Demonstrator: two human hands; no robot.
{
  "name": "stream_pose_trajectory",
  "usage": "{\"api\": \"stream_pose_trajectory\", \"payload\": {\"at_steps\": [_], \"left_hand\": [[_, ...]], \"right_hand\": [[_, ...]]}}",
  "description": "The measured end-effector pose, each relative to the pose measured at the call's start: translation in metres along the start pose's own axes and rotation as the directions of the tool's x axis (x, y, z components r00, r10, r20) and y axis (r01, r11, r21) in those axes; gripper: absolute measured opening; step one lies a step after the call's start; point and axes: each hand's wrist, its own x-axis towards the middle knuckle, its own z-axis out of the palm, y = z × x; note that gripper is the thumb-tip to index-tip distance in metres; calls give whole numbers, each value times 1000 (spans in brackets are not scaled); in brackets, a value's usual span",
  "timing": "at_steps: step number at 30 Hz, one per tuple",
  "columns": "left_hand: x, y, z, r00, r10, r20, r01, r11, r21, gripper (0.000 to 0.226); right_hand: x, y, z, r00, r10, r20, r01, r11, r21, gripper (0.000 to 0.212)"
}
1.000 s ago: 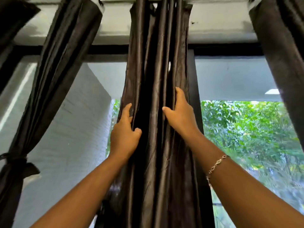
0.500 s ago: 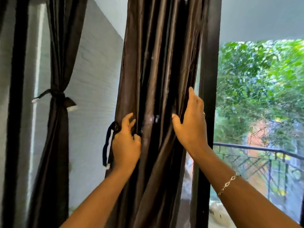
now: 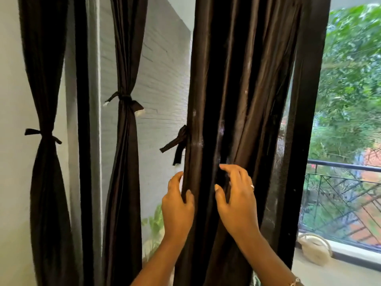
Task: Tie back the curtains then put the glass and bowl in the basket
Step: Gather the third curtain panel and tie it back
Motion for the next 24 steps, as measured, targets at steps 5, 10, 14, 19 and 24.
{"api": "stream_pose_trajectory", "payload": {"at_steps": [5,10,14,19,24], "left_hand": [[-2,-1,4,996,-90,27,93,977,-189,38],[15,-10,6,986,-92,137,126,955,-268,37],[60,-11,1,968,-29,247,104,949,-297,46],[92,-13,15,914,52,403,94,938,-334,43],[101,-19,28,904,77,420,87,930,-357,67]], "right_hand": [[-11,3,30,984,178,0,-176,974,144,43],[13,7,62,911,413,-7,-401,890,217,48],[42,2,85,871,492,-10,-480,853,205,63],[58,-5,109,831,552,-61,-553,833,8,39],[40,-18,123,850,526,10,-507,824,-252,18]]}}
